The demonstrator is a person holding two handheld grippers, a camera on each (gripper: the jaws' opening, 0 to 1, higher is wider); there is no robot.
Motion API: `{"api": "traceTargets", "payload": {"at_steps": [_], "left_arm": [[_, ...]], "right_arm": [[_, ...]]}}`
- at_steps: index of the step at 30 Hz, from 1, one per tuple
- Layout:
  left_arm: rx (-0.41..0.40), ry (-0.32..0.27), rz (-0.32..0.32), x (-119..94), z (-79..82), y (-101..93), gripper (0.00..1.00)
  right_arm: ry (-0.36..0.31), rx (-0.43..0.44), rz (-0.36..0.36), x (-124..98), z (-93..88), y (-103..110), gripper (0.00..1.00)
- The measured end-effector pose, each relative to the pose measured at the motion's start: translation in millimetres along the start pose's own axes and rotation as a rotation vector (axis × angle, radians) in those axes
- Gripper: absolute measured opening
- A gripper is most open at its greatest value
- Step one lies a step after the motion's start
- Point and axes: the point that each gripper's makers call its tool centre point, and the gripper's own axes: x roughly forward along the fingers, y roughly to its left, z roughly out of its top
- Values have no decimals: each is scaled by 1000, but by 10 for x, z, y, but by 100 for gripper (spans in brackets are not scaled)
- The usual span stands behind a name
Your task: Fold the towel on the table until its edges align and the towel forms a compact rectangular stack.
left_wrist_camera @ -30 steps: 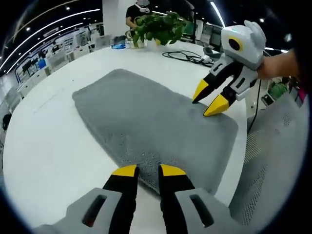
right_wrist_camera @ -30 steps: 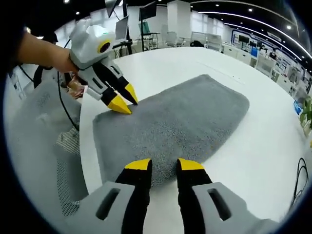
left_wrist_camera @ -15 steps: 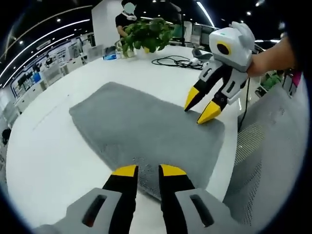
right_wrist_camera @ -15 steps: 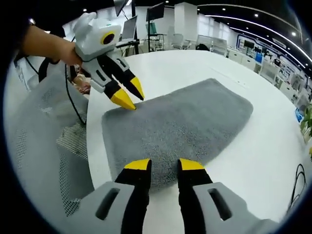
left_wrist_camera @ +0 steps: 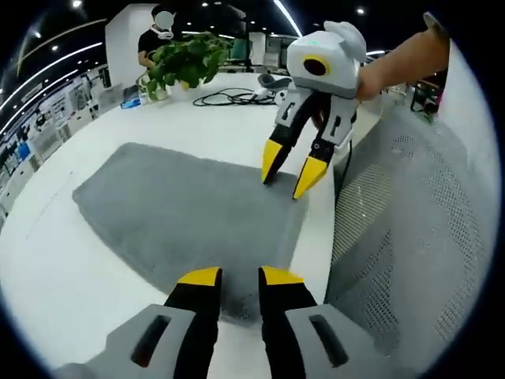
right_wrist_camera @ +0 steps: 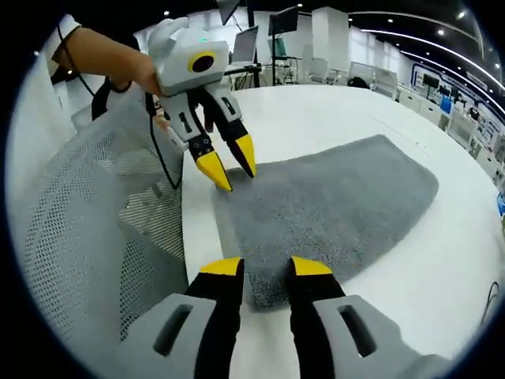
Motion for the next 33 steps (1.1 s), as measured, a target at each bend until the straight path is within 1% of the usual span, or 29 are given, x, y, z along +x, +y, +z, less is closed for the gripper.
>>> {"api": "traceTargets", "payload": {"at_steps": [1,3,5,7,9,11,13,14,16,17,18,19,20,22,24,26,29,31,33], "left_arm": [[29,22,-1,3,-52,-8,25],[56,25,6,15,-80,-6,30],[36,33,-5,34,-117,-15,28],[54,41,-1,52,-143,-28,29],[68,59,-7,79,-183,-52,29],[142,79,-5,99,-210,-54,30],[130,80,-11,115,-209,-77,32],[141,85,-11,114,-215,-71,31],[182,100,4,112,-219,-33,27],[180,97,2,117,-213,-37,27],[176,97,1,118,-210,-37,26],[156,98,1,121,-209,-30,26],[161,97,2,120,-208,-30,26],[159,92,0,116,-202,-32,25],[159,96,0,107,-200,-39,24],[158,108,18,115,-203,-7,19],[132,114,35,126,-193,33,15],[118,114,24,123,-196,5,13],[127,114,18,118,-203,-18,12]], "right_arm": [[8,-6,4,11,-10,13,24],[32,-36,12,33,-49,39,27],[49,-62,17,78,-101,62,28],[57,-77,19,120,-153,52,30],[65,-93,17,92,-139,85,30],[74,-108,14,121,-162,69,30],[94,-159,10,119,-179,75,29],[106,-195,3,127,-198,48,28],[116,-233,-10,119,-196,47,26],[112,-274,-20,117,-168,38,25],[116,-252,-13,115,-190,58,24],[116,-237,-19,109,-193,42,23],[114,-217,-21,106,-195,34,23],[109,-224,-24,95,-201,32,22],[109,-204,-31,88,-200,31,20],[108,-221,-39,91,-183,15,16],[114,-204,-51,96,-167,1,13],[118,-201,-46,102,-166,17,10],[121,-191,-39,93,-175,32,8]]}}
